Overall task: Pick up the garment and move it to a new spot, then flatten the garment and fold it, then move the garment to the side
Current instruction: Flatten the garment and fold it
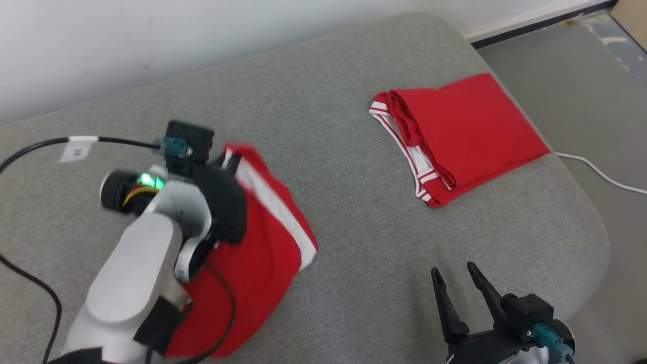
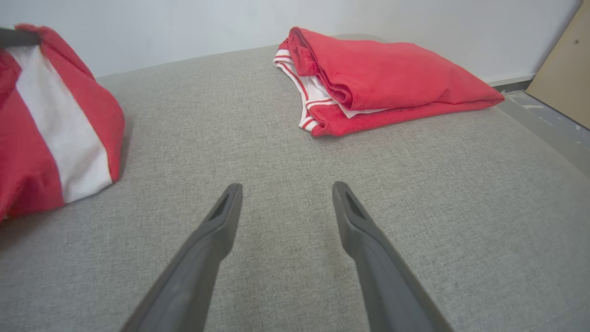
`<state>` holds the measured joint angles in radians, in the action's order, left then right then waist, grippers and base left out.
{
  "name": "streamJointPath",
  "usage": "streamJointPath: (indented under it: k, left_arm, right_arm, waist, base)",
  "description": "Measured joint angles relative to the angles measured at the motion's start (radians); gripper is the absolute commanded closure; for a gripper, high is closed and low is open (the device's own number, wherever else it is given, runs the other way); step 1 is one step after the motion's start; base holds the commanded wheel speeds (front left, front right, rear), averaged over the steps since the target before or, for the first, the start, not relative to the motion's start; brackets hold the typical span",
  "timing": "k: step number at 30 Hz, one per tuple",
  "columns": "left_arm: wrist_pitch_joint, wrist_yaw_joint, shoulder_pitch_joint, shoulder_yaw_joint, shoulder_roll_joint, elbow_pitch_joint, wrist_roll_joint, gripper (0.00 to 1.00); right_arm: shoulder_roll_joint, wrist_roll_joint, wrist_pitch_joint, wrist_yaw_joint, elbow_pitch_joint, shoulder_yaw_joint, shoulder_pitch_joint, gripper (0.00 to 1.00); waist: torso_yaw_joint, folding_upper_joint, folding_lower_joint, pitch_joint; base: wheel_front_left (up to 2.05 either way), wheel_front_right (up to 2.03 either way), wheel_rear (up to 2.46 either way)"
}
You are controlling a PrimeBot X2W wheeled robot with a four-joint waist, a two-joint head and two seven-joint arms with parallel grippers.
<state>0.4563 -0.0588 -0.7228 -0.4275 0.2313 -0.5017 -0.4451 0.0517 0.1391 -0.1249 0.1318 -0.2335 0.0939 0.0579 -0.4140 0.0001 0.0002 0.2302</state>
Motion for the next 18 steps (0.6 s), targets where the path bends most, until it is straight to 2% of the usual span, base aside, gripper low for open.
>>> streamJointPath:
  k: [6, 11, 14, 18]
  left_arm:
    - [-0.314, -0.013, -0.077, 0.026, -0.089, 0.111, 0.008, 1.00]
    - [-0.468, 0.000, -0.127, 0.054, -0.145, 0.253, -0.022, 1.00]
    - [-0.487, 0.023, -0.132, 0.046, -0.154, 0.345, -0.018, 1.00]
    - [-0.382, 0.061, -0.023, 0.012, -0.139, 0.404, -0.025, 1.00]
  right_arm:
    - [0.000, -0.011, 0.009, 0.000, 0.001, -0.001, 0.000, 0.00]
    - [-0.001, -0.021, 0.021, 0.000, 0.013, -0.012, -0.008, 0.00]
    - [0.000, -0.027, 0.030, 0.000, 0.021, -0.024, -0.024, 0.00]
    - [0.003, -0.030, 0.040, 0.000, 0.037, -0.037, -0.037, 0.00]
  waist:
    - [0.029, 0.0000, 0.0000, -0.020]
    - [0.064, -0.0001, -0.0003, -0.041]
    - [0.094, -0.0001, -0.0003, -0.051]
    - [0.145, -0.0002, -0.0003, -0.061]
  base:
    - [0.00, 0.00, 0.00]
    - [0.00, 0.00, 0.00]
    - [0.00, 0.00, 0.00]
    - [0.00, 0.00, 0.00]
